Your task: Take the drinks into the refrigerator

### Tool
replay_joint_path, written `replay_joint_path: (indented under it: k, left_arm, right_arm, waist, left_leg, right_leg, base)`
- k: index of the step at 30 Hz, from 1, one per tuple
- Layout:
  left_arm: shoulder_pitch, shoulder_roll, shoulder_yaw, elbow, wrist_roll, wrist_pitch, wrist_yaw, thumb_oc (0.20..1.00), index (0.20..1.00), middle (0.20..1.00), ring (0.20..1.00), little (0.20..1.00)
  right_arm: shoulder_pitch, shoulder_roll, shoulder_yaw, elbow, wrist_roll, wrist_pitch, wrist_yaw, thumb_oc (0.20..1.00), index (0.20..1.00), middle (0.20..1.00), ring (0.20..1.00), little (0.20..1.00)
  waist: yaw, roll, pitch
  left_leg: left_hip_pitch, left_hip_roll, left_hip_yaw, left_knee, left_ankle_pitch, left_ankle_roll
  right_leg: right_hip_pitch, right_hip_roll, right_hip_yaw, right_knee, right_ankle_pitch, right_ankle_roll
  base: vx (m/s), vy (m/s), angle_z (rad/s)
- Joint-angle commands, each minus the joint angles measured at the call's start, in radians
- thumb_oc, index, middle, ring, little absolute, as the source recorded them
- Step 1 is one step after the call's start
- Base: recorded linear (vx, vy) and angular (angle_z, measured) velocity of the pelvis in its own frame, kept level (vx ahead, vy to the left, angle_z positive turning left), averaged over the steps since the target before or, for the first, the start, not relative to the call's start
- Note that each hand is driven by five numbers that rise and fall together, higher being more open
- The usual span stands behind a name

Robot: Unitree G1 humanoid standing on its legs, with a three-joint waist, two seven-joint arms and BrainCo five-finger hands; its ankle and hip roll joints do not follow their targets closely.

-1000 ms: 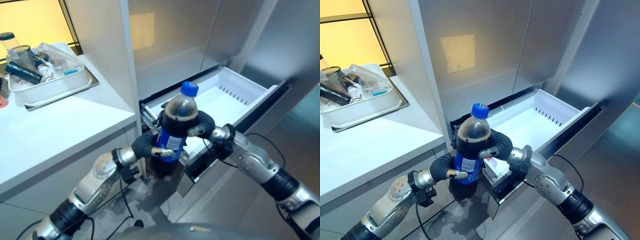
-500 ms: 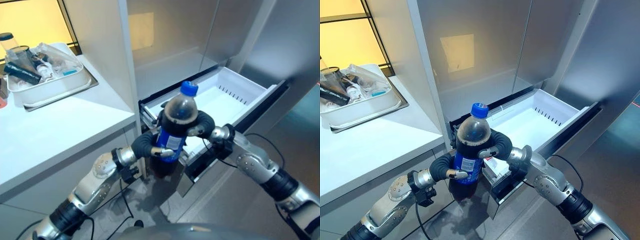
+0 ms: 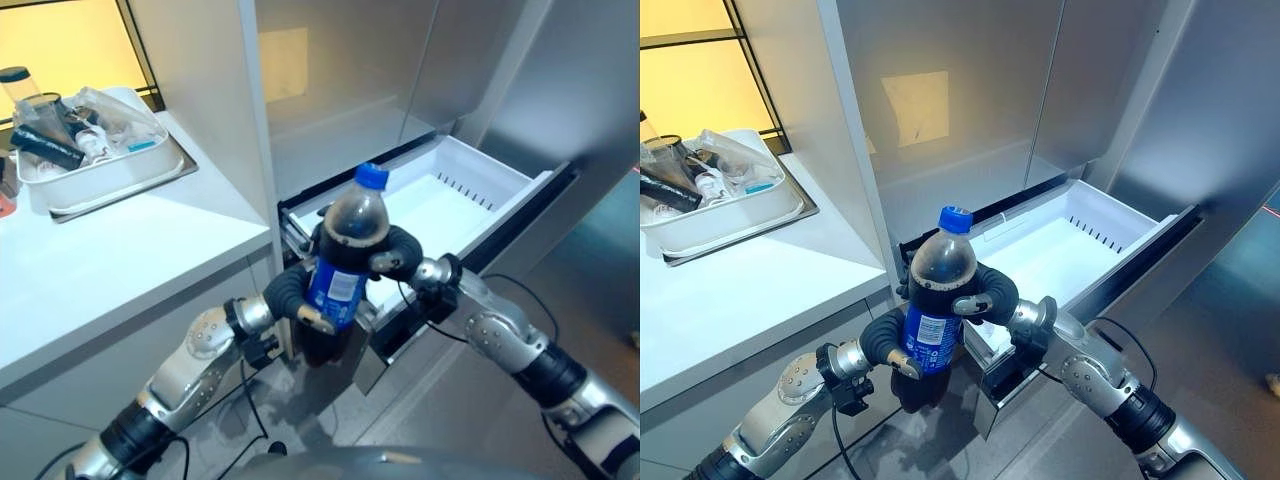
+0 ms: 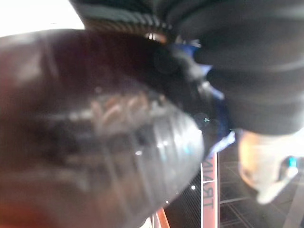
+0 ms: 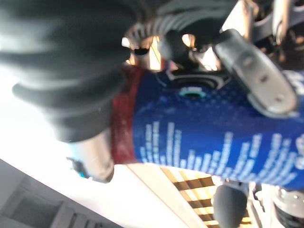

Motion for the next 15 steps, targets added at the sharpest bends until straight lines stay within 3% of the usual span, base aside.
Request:
replay_joint_path:
  k: [1, 15]
  left_arm:
    - [-0.087, -0.062, 0.039, 0.029, -0.017, -0.037, 0.019, 1.000, 1.000, 1.000, 1.000, 1.000]
    - [-0.058, -0.057, 0.035, 0.052, -0.044, -0.022, 0.014, 1.000, 1.000, 1.000, 1.000, 1.000]
  right_arm:
    - [-0.024, 0.129, -0.040, -0.077, 0.105, -0.079, -0.003, 0.200, 0.200, 0.200, 0.200, 0.200]
    - [-0.046, 0.193, -0.174, 0.073, 0.099, -0.169, -0.071, 0.200, 0.200, 0.200, 0.200, 0.200]
  waist:
    - [0.006, -0.021, -0.019]
    - [0.010, -0.023, -0.024]
  left_leg:
    - [0.019, -0.023, -0.053, 0.009, -0.099, 0.066]
    - [0.027, -0.023, -0.055, 0.008, -0.104, 0.068]
  right_leg:
    - [-0.012, -0.014, -0.063, 0.090, -0.073, 0.020]
    - [-0.006, -0.012, -0.064, 0.096, -0.080, 0.021]
  base:
    - [0.00, 0.000, 0.00]
    - [0.00, 0.000, 0.00]
